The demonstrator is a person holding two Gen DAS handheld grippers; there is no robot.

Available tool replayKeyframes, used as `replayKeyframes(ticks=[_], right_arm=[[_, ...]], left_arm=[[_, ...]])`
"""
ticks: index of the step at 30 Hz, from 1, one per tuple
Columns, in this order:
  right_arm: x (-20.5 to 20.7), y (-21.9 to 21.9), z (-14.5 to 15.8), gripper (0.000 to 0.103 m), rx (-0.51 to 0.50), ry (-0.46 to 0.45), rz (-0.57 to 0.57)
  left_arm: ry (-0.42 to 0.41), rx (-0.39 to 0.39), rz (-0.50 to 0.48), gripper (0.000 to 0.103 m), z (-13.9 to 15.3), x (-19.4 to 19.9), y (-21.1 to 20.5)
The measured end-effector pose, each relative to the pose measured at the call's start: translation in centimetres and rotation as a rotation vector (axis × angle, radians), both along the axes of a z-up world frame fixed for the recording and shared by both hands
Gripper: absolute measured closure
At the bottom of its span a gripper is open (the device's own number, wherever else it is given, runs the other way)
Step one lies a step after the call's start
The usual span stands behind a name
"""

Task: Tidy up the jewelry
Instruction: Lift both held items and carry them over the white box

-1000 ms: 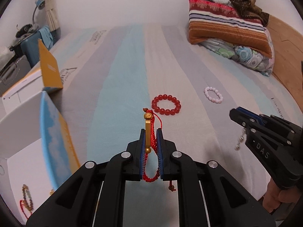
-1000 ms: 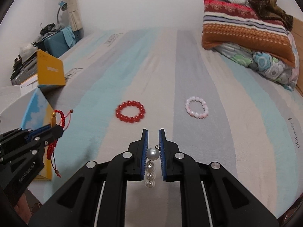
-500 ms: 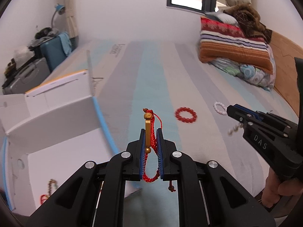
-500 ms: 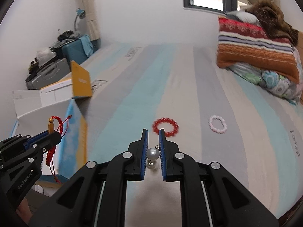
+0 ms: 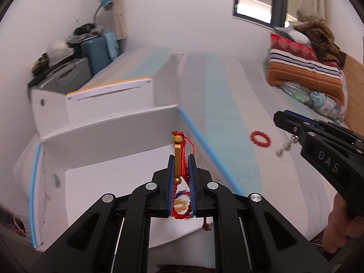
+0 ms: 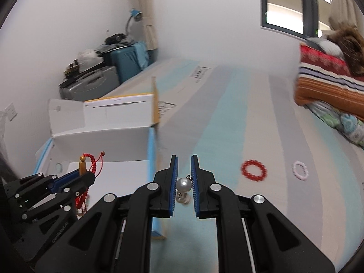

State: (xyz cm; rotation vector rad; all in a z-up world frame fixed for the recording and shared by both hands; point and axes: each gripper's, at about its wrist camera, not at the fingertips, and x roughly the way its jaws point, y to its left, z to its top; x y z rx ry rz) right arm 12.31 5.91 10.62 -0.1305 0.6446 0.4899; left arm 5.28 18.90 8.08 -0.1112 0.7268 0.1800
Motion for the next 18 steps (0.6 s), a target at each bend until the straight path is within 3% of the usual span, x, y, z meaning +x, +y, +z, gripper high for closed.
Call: replayKeyframes(ticks=[9, 18], right_arm=[[-1.2, 7.1, -3.2, 0.092, -0.06, 0.033, 0.092], [-0.8, 11.1, -7.4, 0.092, -0.111, 0.113, 0.124]], left_arm=[[0.063, 0.0, 0.098, 0.092, -2.6, -2.4, 6.4], [0.142, -0.026, 0.177, 0.092, -6.1, -2.9, 11.1]])
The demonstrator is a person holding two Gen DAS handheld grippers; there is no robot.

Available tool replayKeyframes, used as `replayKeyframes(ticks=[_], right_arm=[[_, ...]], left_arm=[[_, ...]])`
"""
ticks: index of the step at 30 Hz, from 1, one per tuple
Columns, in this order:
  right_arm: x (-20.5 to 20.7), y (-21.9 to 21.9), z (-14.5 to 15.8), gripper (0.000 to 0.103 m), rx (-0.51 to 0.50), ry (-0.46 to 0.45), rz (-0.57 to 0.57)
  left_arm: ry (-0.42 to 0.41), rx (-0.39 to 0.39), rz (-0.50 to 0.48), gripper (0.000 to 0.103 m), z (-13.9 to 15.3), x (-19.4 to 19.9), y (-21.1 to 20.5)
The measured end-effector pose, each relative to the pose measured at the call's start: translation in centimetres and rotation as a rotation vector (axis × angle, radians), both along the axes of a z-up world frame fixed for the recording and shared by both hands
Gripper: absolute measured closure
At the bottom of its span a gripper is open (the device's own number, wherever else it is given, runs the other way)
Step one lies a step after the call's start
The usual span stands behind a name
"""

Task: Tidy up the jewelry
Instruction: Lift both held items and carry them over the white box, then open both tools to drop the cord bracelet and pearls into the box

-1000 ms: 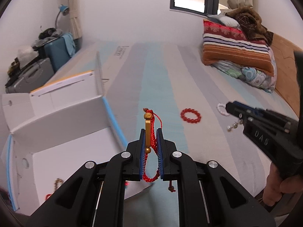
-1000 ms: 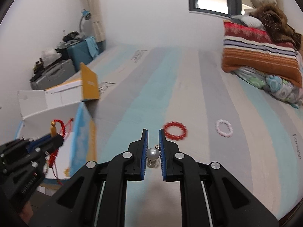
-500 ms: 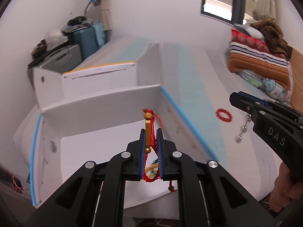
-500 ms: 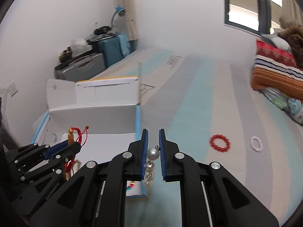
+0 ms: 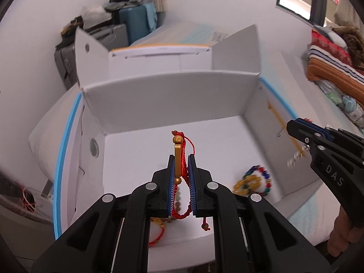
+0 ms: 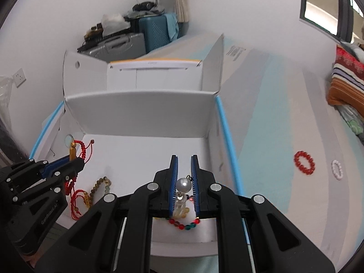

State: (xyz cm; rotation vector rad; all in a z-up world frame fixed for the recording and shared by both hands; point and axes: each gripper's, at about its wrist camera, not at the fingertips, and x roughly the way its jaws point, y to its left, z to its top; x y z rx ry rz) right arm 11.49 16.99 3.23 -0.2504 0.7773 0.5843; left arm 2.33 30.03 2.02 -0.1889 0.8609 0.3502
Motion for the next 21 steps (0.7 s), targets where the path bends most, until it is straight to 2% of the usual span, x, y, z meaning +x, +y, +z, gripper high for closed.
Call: replayKeyframes(ticks=[9, 17, 19, 20, 21], right_arm=[[0.5, 2.0, -3.1, 0.092, -0.075, 0.077, 0.023], [0.3, 2.4, -3.7, 0.091, -0.082, 0.072, 0.023], [0.1, 2.3, -3.8, 0.08, -0.08, 0.069, 0.021], [0.0, 2.2, -3.6, 0.071, -0.072, 0.063, 0.023], [-0.1, 2.1, -3.6, 0.061, -0.067, 0.057, 0.021]], left_arm=[[0.091, -0.012, 0.008, 0.092, -3.0, 0.5, 1.5], [0.099, -0.01, 0.002, 0.089, -3.3, 0.6, 1.5], [0.099, -0.024, 0.006, 0.088, -3.3, 0.6, 1.6], [0.099, -0.025, 0.006, 0.087, -3.4, 0.6, 1.5], [0.096, -0.025, 0.01, 0.078, -3.3, 0.6, 1.5]])
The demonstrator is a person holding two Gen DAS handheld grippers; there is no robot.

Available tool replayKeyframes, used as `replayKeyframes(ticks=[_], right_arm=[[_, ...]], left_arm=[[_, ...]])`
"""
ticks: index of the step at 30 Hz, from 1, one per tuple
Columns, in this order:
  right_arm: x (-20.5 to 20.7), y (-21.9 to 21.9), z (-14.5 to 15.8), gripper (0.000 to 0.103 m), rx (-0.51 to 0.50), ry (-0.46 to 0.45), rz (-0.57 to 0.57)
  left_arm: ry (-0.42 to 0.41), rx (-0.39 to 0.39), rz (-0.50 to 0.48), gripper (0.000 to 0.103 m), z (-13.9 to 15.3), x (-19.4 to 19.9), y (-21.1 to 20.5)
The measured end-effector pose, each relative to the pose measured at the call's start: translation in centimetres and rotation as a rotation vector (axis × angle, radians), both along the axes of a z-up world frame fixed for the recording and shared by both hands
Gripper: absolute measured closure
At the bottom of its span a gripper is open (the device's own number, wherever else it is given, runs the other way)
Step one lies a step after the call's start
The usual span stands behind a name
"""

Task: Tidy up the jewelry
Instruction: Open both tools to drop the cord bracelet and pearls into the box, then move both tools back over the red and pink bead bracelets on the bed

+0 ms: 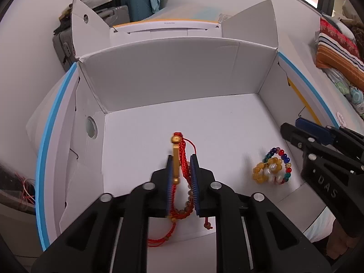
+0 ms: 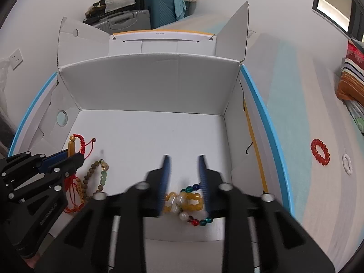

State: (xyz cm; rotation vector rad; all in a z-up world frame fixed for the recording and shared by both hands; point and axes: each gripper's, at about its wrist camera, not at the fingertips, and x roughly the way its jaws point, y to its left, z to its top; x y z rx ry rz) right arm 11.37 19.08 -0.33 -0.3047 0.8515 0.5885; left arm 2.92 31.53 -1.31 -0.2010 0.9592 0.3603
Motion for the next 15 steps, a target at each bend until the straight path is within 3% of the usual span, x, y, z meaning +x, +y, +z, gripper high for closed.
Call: replayKeyframes(ticks=[6, 9, 15], right_arm=[[-1.1, -2.4, 2.5, 0.024, 0.06, -0.113, -0.043], [-1.5, -3.9, 4.1, 0.011, 0.093, -0.178, -0.063], [-1.1, -8.5, 6.8, 0.008, 0.138, -0.249, -0.138]], left_arm=[[-0.073, 0.044, 0.033, 0.025, 1.7, -1.1, -0.6], [-0.115, 0.074, 0.048, 0.011, 2.9, -1.6, -1.1], [-0.179, 0.094, 0.054, 0.006, 4.8, -1.7, -3.2]])
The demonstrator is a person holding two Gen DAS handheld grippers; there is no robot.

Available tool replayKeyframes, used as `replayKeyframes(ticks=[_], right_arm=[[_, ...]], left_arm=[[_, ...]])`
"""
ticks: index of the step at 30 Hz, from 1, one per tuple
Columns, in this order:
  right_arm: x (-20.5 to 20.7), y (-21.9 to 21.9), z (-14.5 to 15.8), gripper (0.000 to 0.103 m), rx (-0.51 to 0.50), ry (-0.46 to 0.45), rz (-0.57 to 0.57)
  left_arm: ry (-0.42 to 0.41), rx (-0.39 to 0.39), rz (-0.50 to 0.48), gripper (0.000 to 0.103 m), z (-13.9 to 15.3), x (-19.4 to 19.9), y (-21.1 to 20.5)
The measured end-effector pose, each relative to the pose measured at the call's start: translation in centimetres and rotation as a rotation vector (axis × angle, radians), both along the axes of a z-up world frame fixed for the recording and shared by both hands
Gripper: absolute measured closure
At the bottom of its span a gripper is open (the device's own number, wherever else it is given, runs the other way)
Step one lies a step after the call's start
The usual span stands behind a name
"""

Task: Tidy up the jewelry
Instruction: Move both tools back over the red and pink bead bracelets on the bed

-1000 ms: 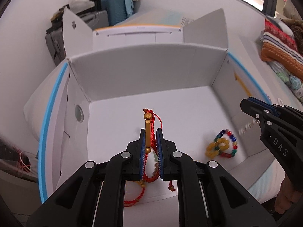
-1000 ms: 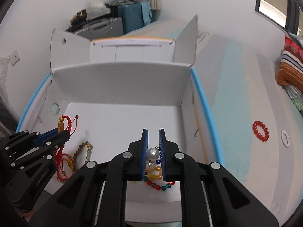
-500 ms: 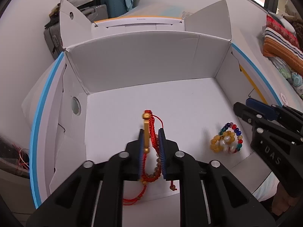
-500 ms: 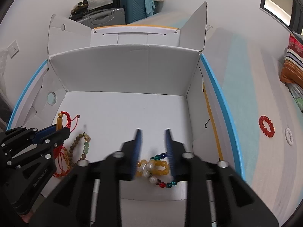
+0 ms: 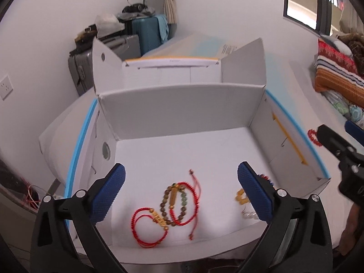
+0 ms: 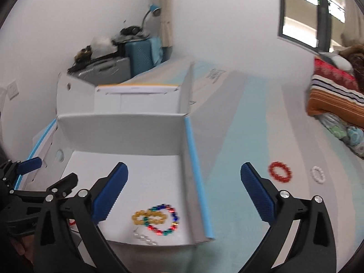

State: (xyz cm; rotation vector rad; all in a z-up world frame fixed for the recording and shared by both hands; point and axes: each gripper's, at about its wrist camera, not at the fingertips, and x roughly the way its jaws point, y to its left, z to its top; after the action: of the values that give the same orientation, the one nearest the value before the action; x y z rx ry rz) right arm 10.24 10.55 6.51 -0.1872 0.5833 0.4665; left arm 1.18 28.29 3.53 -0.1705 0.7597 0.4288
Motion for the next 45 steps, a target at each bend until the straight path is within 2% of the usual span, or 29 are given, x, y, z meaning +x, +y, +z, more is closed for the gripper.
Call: replayKeyframes(ticks=[10, 17, 24, 30, 34, 38, 45], right_arm=[[2.1, -8.6, 1.0, 0.008, -0.012, -0.044, -0.135], [5.0, -16.9, 0.7, 0.008, 0.017, -0.029, -0.243], [9.2, -23.7, 0.1, 0.008, 0.025, 0.016, -0.298], [13.7, -27.4, -1.6, 0.008, 0.02, 0.055, -0.34], [17.3, -29.6, -3.5, 0.008, 0.016, 0.094, -0.373], [20.8, -31.3, -5.8, 0.008, 0.01, 0.149, -0.391], [25.7, -33.3, -9.3, 0.008, -0.02, 0.232, -0.427]], left_arm=[[-0.053, 0.006, -0.089, 0.006, 2.1, 3.1, -6.8], [-0.09, -0.013, -0.118, 0.006, 2.6, 6.5, -12.7], [-0.064, 0.005, -0.197, 0.006, 2.0, 11.5, -19.5], [-0.041, 0.005, -0.27, 0.006, 0.5, 16.9, -24.7], [-0.004, 0.002, -0.303, 0.006, -1.5, 21.1, -27.0], [0.041, -0.036, -0.326, 0.006, -3.9, 25.0, -28.0], [0.101, -0.057, -0.346, 0.006, -7.7, 30.2, -28.7]])
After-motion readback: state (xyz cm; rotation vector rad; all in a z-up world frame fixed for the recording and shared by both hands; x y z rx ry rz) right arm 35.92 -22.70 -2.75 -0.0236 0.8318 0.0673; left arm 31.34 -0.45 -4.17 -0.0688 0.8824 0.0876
